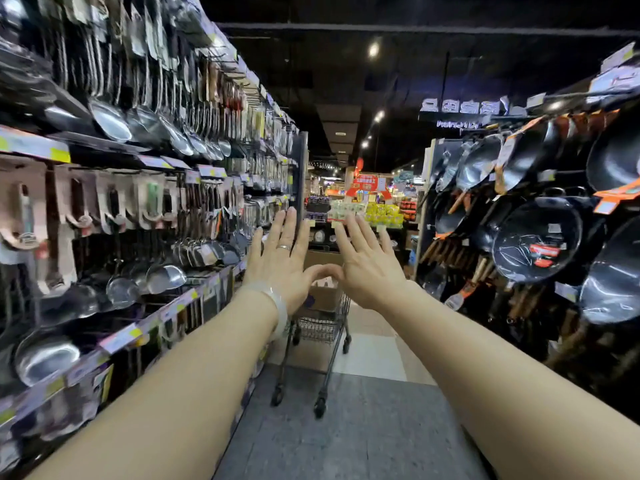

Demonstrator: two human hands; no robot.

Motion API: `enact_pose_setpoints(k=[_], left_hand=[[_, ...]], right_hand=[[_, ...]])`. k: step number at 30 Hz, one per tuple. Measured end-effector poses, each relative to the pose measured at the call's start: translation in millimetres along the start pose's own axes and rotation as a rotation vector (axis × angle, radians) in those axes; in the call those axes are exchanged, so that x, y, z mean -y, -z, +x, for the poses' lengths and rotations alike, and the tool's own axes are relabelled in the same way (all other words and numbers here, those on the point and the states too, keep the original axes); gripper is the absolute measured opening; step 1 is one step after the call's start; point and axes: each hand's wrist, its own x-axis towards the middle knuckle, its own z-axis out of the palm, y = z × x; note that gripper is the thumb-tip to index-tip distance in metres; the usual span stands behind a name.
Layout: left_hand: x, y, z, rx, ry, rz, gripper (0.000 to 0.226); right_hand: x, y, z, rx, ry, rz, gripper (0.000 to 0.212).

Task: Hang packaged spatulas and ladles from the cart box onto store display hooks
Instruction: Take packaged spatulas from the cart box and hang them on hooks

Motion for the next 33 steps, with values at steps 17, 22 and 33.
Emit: enact_pose_setpoints(k=[17,22,33], left_hand=[[9,-332,334,0.059,0.003,0.018,0.073],[16,-405,442,0.073,0.031,0.015,0.074],[38,-608,588,0.172,0.035,-0.017,0.072]], right_hand=[[-169,-307,323,0.022,-0.051,0.042,0.072],[-216,-383,435,0.024,-0.057,0.105,0.071],[-240,-585,589,0.123,0.022,0.124,0.071]])
